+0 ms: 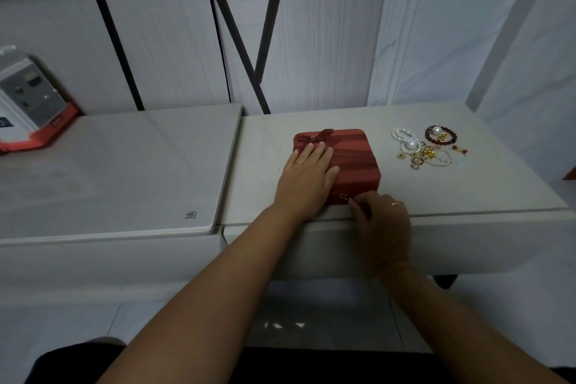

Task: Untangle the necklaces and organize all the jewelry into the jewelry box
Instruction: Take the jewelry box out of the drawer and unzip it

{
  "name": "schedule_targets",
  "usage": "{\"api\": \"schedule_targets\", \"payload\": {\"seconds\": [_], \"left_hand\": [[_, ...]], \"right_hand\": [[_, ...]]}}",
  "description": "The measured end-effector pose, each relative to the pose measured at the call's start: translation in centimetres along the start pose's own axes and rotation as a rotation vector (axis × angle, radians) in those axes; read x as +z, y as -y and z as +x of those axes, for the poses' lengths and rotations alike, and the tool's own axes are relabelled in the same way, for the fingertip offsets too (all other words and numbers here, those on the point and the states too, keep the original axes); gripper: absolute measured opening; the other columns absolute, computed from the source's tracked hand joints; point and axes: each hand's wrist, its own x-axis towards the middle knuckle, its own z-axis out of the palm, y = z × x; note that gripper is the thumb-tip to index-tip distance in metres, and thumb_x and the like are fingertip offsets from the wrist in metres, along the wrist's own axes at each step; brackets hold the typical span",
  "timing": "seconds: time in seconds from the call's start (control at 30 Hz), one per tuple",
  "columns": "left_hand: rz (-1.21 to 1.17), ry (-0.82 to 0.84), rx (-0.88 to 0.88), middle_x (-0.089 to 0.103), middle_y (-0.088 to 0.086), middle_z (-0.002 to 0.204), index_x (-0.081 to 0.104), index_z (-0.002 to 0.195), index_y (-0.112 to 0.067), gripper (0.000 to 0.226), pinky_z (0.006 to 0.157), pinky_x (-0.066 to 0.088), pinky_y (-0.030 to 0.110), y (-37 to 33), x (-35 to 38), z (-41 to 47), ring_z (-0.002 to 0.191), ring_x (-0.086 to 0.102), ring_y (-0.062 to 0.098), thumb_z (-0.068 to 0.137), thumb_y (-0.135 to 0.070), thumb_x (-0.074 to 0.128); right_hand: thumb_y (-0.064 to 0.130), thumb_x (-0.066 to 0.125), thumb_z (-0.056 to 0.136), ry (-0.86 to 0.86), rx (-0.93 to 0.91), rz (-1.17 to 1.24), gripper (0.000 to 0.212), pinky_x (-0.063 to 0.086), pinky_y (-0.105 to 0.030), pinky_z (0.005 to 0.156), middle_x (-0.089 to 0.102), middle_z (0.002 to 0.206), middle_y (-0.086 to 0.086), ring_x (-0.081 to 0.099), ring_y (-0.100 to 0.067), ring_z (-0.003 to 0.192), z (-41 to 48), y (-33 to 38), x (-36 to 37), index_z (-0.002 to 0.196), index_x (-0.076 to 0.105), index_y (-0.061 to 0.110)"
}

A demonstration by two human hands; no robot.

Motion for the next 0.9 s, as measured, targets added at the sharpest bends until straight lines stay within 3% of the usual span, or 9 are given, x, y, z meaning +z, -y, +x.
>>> {"api": "schedule_targets", "payload": {"seconds": [0.1, 0.27, 0.43, 0.67, 0.8, 0.9], "left_hand": [[0.009, -0.013, 0.005, 0.021, 0.001, 0.158, 0.025, 0.150, -0.019, 0.052, 0.118, 0.004, 0.033, 0.0, 0.1, 0.0, 0.147, 0.012, 0.017, 0.103, -0.040, 0.024], [0.007, -0.026, -0.003, 0.021, -0.001, 0.158, 0.026, 0.150, -0.020, 0.051, 0.117, 0.002, 0.030, 0.0, 0.0, -0.2, 0.147, 0.012, 0.015, 0.103, -0.039, 0.025], [0.002, -0.029, -0.005, 0.020, -0.003, 0.158, 0.026, 0.150, -0.021, 0.050, 0.116, -0.001, 0.026, -0.1, 0.0, -0.4, 0.147, 0.010, 0.013, 0.103, -0.038, 0.025], [-0.003, -0.027, -0.005, 0.020, -0.006, 0.157, 0.027, 0.149, -0.023, 0.063, 0.114, -0.004, 0.020, 0.1, 0.2, -0.4, 0.146, 0.010, 0.009, 0.094, -0.049, 0.012], [-0.006, -0.039, 0.004, 0.022, -0.006, 0.157, 0.029, 0.149, -0.024, 0.071, 0.117, -0.002, 0.021, 0.2, 0.4, -0.3, 0.146, 0.011, 0.008, 0.090, -0.056, 0.005], [-0.017, -0.054, 0.008, 0.024, -0.007, 0.156, 0.030, 0.148, -0.024, 0.068, 0.118, 0.000, 0.023, 0.3, 0.5, -0.4, 0.145, 0.012, 0.007, 0.091, -0.055, 0.007]], "right_hand": [[0.009, 0.073, 0.081, 0.046, 0.028, -0.030, 0.009, 0.039, -0.031, 0.068, 0.064, 0.067, -0.011, 0.059, -0.027, 0.060, 0.8, -2.7, -1.9, 0.078, 0.065, 0.006], [0.015, 0.073, 0.082, 0.204, -0.013, -0.031, 0.011, 0.044, -0.034, 0.067, 0.065, 0.072, -0.013, 0.058, -0.027, 0.065, 2.9, -5.6, -3.4, 0.081, 0.066, 0.005], [0.014, 0.070, 0.084, 0.312, -0.020, 0.092, 0.010, 0.047, -0.033, 0.070, 0.067, 0.080, -0.011, 0.054, -0.017, 0.072, 5.3, -7.4, -3.4, 0.086, 0.068, 0.004], [0.015, 0.072, 0.082, 0.414, -0.088, 0.183, 0.008, 0.041, -0.018, 0.063, 0.068, 0.077, -0.006, 0.057, -0.014, 0.068, 10.0, -9.2, -2.3, 0.081, 0.069, 0.008], [0.017, 0.075, 0.079, 0.447, -0.092, 0.221, 0.009, 0.046, -0.028, 0.065, 0.064, 0.070, 0.000, 0.056, -0.014, 0.066, 12.7, -9.8, -1.2, 0.076, 0.069, 0.011], [0.017, 0.078, 0.076, 0.488, -0.097, 0.221, 0.010, 0.037, -0.012, 0.060, 0.059, 0.064, 0.006, 0.052, -0.011, 0.063, 14.7, -10.2, -0.5, 0.075, 0.069, 0.011]]}}
